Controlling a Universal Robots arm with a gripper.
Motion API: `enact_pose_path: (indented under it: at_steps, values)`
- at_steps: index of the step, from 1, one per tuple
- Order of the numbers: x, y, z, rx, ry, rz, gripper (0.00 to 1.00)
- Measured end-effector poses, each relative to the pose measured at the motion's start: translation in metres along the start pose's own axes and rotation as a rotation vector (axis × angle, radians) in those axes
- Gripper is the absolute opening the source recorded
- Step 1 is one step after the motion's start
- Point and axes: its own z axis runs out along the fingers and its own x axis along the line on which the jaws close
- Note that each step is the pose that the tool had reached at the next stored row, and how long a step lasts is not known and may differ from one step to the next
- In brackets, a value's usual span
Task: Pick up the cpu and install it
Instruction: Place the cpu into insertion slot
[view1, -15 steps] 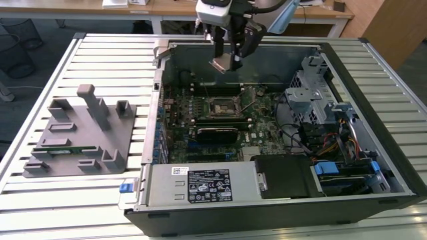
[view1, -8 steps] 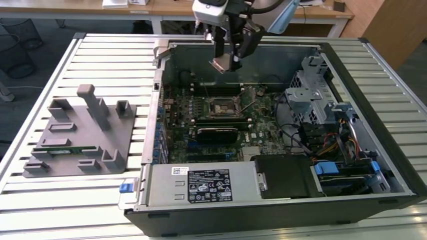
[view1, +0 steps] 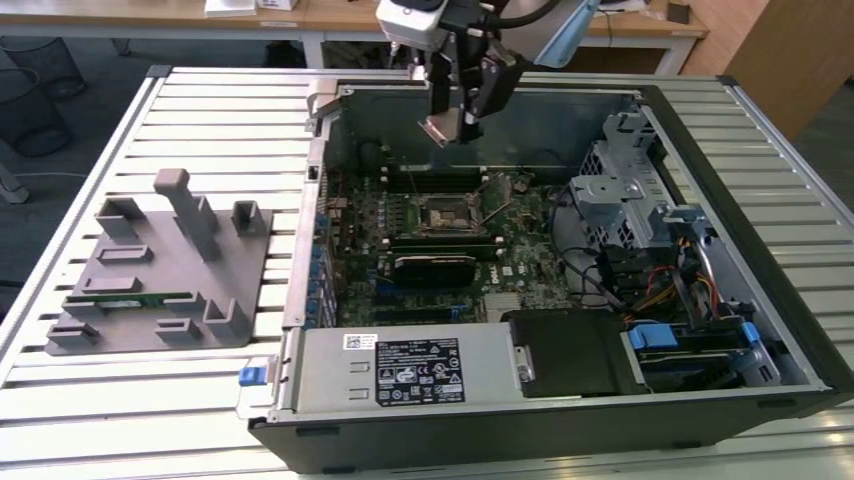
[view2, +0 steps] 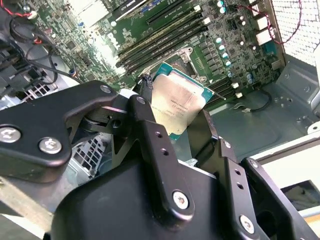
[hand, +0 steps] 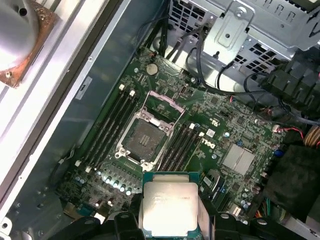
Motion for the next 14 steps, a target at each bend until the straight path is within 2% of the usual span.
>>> enact_pose_path:
  at_steps: [14]
  values:
    - [0.0,0.0,0.0006,0.0021,-0.0023,0.117,0.53]
